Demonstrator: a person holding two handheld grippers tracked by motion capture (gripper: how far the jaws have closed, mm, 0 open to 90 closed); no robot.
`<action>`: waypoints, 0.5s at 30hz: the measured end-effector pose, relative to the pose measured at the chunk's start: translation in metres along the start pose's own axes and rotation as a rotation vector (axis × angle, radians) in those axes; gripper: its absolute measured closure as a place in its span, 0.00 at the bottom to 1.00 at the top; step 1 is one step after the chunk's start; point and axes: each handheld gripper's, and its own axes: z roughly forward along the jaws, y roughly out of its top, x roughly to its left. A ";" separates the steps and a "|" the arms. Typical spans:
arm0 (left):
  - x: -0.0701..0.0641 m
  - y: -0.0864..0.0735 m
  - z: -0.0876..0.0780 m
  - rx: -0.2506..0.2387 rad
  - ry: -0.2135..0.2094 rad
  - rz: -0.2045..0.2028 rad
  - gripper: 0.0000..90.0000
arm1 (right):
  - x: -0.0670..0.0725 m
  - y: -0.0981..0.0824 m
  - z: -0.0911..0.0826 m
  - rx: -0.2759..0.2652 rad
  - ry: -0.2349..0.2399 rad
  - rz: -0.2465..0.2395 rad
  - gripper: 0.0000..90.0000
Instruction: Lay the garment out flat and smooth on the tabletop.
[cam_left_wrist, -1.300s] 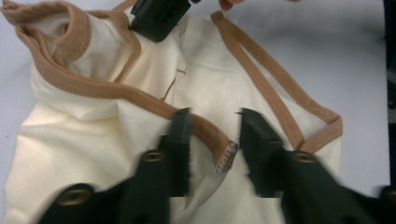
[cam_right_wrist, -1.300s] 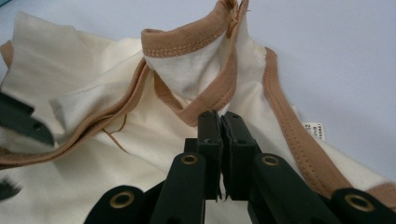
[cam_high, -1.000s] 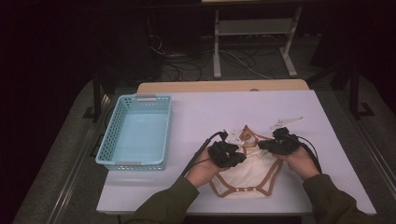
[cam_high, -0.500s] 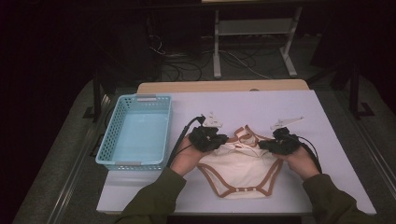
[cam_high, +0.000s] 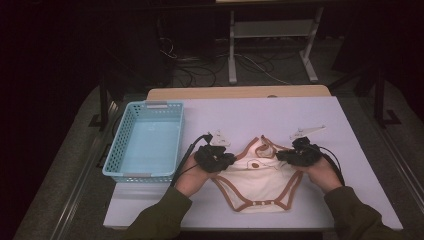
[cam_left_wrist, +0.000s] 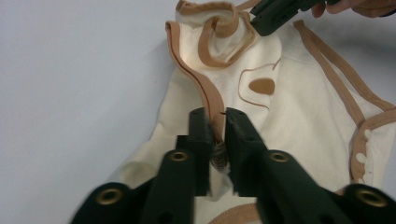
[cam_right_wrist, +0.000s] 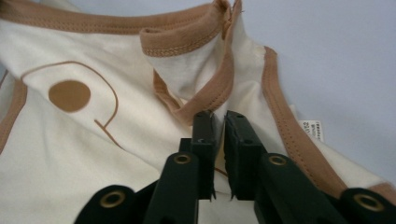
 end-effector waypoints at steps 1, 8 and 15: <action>0.002 0.003 -0.002 -0.014 0.001 -0.004 0.77 | 0.000 0.000 0.000 -0.006 0.002 0.004 0.83; 0.011 0.025 -0.002 -0.055 -0.002 -0.013 0.61 | 0.000 -0.002 -0.007 -0.042 0.006 0.014 0.58; 0.023 0.044 0.020 -0.052 -0.030 -0.017 0.54 | 0.004 -0.006 -0.015 -0.066 0.023 0.011 0.45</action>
